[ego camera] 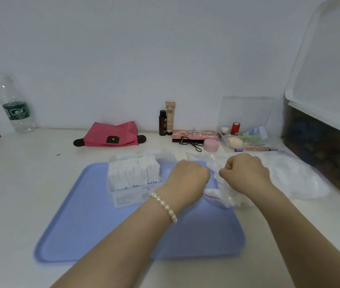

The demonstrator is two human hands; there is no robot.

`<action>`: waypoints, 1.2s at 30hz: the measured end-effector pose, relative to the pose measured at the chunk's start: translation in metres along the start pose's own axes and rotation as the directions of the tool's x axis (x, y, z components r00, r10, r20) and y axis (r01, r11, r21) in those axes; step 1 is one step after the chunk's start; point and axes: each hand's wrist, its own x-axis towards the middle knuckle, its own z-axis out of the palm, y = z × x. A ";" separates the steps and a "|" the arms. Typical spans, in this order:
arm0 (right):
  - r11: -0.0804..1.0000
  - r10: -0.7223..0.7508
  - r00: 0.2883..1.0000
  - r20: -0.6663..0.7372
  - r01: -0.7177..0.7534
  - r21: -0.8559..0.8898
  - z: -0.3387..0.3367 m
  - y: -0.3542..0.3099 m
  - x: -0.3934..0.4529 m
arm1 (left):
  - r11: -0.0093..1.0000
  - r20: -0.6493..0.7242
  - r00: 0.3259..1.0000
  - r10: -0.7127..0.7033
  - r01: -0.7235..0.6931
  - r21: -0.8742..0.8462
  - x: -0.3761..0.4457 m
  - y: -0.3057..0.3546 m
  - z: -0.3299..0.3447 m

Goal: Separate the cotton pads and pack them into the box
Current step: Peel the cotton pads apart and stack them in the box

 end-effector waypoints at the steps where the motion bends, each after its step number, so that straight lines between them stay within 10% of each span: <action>1: 0.995 0.005 1.000 0.025 -0.007 0.095 0.000 0.002 -0.001 | 1.000 0.039 0.999 -0.007 0.008 -0.026 -0.001 0.001 0.001; 9: 0.901 -0.060 0.987 0.147 -0.010 0.434 -0.012 0.003 -0.003 | 0.975 0.014 0.994 -0.108 0.109 -0.192 -0.003 0.003 -0.003; 22: 0.932 -0.098 0.994 0.045 0.076 0.354 -0.026 -0.006 -0.010 | 0.734 0.095 0.993 0.073 0.012 -0.679 -0.002 0.007 0.009; 36: 0.735 0.070 0.960 0.270 -0.233 0.636 -0.014 0.018 0.007 | 0.817 0.121 0.988 0.091 -0.005 -0.576 0.018 0.033 0.026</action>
